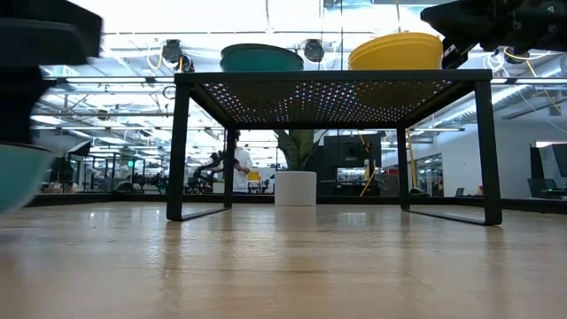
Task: Pick & Place Mini bowls
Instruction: Stack the blue patterned bowl on the blue patterned bowls on the shelf
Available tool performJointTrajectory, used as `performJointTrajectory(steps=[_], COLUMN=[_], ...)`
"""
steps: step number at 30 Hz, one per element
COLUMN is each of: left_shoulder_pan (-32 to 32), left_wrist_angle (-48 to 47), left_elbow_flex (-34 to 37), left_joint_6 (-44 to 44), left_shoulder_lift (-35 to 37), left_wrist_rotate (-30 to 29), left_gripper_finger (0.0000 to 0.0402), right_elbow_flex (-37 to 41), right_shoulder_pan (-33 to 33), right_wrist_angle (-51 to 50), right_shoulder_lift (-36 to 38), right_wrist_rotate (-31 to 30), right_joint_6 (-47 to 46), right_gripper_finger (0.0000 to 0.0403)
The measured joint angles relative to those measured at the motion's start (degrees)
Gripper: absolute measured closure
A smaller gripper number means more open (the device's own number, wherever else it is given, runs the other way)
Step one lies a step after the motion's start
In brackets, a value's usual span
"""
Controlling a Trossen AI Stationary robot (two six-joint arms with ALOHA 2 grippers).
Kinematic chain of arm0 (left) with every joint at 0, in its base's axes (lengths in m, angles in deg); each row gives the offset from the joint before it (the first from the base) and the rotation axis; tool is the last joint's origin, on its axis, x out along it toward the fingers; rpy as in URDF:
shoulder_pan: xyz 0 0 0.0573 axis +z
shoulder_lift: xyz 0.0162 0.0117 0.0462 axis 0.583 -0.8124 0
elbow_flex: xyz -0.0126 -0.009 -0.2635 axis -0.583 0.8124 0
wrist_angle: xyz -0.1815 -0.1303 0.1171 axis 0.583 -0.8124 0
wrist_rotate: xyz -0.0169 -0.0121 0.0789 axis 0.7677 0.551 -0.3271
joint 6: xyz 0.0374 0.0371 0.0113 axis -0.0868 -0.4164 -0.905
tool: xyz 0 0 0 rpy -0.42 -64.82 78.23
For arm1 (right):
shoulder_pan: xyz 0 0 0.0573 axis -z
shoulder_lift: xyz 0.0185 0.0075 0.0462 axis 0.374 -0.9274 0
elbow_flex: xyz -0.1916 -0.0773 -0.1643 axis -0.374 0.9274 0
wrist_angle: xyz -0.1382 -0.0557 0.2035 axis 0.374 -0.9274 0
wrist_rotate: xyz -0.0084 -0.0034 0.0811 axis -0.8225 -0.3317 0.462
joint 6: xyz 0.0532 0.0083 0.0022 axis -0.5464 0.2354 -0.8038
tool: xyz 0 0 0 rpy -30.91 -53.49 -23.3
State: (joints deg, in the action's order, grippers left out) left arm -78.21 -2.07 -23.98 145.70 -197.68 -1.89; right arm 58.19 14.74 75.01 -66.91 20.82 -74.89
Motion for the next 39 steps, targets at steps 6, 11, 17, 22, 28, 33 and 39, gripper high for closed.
performJointTrajectory(steps=[6, 11, 17, 22, 28, 33, 39], left_shoulder_pan=[5.7, 8.7, 10.1, 9.1, 8.8, 8.9, 9.2], left_wrist_angle=[5.6, 7.0, 2.4, -0.9, 4.7, 9.1, 10.1], left_elbow_flex=[0.0, 0.0, 0.0, 0.0, 4.9, 11.0, 14.9], left_joint_6=[-11.6, -17.2, -13.3, -15.7, -15.2, -15.2, -15.2], left_shoulder_lift=[4.8, 12.5, 20.5, 21.6, 21.5, 21.5, 21.5], left_wrist_rotate=[-0.2, -0.2, 9.0, 10.9, 13.2, 15.2, 17.1], left_gripper_finger=[0.0288, 0.0253, 0.0179, 0.0157, 0.0174, 0.0198, 0.021], right_elbow_flex=[0.0, 0.0, 0.0, 0.0, 0.0, 0.0, 0.0], right_shoulder_pan=[0.0, 0.0, 0.0, 0.0, 0.0, 0.0, 0.0], right_wrist_angle=[0.0, 0.0, -0.7, -1.2, -1.3, -1.3, -0.9], right_shoulder_lift=[0.0, 0.0, 0.0, 0.0, 0.0, 0.0, 0.0], right_wrist_rotate=[0.0, 0.0, 0.0, 0.0, 0.0, 0.0, 0.0], right_joint_6=[0.0, -0.3, -0.4, -0.4, -0.9, -1.4, -1.3], right_gripper_finger=[0.0403, 0.0403, 0.0403, 0.0403, 0.0403, 0.0403, 0.0403])
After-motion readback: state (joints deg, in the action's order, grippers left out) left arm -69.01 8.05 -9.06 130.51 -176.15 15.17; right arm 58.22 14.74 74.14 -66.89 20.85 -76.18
